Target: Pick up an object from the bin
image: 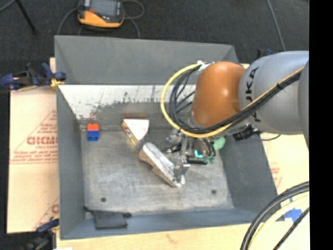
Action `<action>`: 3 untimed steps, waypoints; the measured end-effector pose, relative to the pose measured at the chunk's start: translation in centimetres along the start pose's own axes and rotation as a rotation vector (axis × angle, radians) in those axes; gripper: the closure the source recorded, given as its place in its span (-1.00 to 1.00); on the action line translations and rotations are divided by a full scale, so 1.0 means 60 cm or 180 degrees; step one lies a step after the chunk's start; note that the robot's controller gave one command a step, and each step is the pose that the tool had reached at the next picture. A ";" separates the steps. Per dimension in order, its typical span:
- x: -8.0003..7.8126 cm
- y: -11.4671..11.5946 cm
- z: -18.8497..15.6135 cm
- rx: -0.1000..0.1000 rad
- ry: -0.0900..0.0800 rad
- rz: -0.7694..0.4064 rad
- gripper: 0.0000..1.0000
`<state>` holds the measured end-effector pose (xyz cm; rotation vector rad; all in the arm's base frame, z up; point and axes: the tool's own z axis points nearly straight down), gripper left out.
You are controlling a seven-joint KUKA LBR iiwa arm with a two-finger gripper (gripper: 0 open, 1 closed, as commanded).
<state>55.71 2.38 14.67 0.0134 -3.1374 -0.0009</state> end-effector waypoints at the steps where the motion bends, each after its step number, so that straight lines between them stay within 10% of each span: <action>1: -0.003 0.000 -0.006 -0.0001 -0.0024 0.0001 -1.00; 2: -0.035 -0.015 0.059 -0.0008 -0.0044 -0.0090 -1.00; 3: -0.013 -0.032 0.118 -0.0004 -0.0024 0.0063 -1.00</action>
Offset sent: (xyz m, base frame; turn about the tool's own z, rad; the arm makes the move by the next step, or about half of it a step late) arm 0.0306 -0.0184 -0.0767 -0.0583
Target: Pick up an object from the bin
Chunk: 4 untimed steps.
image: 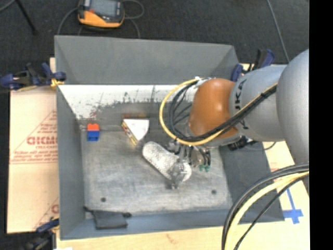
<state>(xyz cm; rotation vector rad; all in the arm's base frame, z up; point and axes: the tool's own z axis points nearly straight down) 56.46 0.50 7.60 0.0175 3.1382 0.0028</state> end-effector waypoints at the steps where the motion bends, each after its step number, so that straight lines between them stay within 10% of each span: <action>1: -0.053 -0.049 0.003 -0.0006 -0.0010 0.0211 1.00; 2: -0.053 -0.049 0.003 -0.0006 -0.0010 0.0212 1.00; 4: -0.063 -0.052 -0.179 0.0005 0.0014 0.0294 1.00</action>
Offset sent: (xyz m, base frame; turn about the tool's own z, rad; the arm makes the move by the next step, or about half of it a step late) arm 0.0000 0.0000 0.0000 0.0000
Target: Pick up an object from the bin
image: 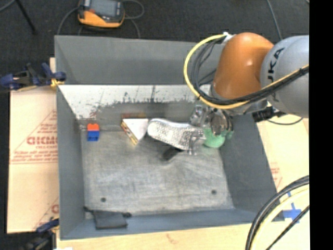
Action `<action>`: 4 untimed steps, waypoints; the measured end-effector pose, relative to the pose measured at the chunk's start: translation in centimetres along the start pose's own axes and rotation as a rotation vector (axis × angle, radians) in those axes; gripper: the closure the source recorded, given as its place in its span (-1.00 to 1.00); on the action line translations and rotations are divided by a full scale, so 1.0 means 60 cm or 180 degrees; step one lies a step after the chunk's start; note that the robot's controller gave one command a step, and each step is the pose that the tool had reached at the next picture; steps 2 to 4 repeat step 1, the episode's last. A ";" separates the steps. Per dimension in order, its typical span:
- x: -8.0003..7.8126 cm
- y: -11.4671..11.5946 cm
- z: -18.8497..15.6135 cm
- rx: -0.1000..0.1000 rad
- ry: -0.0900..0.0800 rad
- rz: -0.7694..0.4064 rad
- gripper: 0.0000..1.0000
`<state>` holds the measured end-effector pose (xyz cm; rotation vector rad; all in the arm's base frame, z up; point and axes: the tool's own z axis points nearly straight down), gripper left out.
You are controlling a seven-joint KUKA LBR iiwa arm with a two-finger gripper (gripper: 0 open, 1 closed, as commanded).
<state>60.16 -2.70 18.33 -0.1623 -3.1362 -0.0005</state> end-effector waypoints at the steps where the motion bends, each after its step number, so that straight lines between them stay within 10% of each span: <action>1: 0.006 -0.002 -0.058 0.0005 -0.0024 -0.0135 1.00; 4: 0.006 -0.002 -0.058 0.0005 -0.0024 -0.0135 1.00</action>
Offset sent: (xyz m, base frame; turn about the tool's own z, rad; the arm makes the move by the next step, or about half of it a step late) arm 0.0061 0.0090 0.0411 -0.0001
